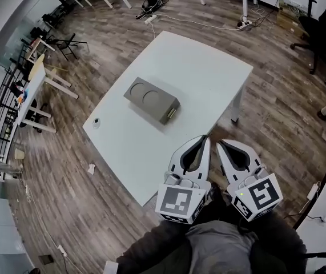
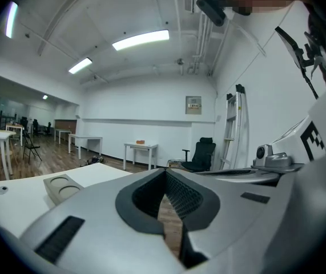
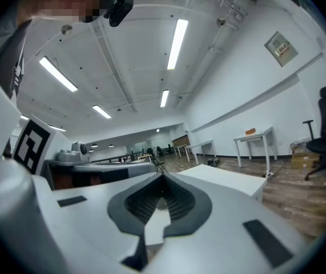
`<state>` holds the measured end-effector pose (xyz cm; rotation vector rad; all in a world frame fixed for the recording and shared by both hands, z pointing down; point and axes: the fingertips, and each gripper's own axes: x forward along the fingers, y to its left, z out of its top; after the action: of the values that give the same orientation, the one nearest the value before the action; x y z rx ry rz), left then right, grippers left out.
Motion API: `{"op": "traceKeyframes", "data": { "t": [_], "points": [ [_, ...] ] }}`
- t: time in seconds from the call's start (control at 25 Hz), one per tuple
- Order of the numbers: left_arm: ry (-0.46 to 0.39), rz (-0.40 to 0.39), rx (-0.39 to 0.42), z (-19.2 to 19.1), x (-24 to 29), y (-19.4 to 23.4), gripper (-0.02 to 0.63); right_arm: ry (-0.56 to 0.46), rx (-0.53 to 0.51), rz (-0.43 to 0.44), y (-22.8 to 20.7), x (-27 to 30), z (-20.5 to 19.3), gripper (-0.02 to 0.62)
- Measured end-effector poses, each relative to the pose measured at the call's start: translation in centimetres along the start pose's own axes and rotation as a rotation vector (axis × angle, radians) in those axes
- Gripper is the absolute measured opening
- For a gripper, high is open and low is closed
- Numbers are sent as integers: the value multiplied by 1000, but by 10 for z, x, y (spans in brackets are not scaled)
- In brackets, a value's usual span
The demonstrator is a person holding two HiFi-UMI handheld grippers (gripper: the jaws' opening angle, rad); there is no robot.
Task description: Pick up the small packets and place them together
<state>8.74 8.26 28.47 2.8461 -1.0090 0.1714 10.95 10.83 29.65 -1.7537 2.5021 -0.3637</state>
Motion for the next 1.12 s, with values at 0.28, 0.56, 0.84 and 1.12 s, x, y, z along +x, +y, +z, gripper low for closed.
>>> {"op": "traceKeyframes", "data": {
  "t": [0.28,0.56,0.84,1.12],
  "points": [
    [-37,141,-28,9,-26,53,3,19,-45,128,31,49,8,-3],
    [-39,294,-59,2,-40,97,3,69,-52,285,53,93,-1,-3],
    [-36,435,-82,5,-36,126,3,110,-49,422,56,125,-1,-3],
    [-25,554,-112,4,-21,137,3,148,-41,535,42,146,1,-3]
  ]
}}
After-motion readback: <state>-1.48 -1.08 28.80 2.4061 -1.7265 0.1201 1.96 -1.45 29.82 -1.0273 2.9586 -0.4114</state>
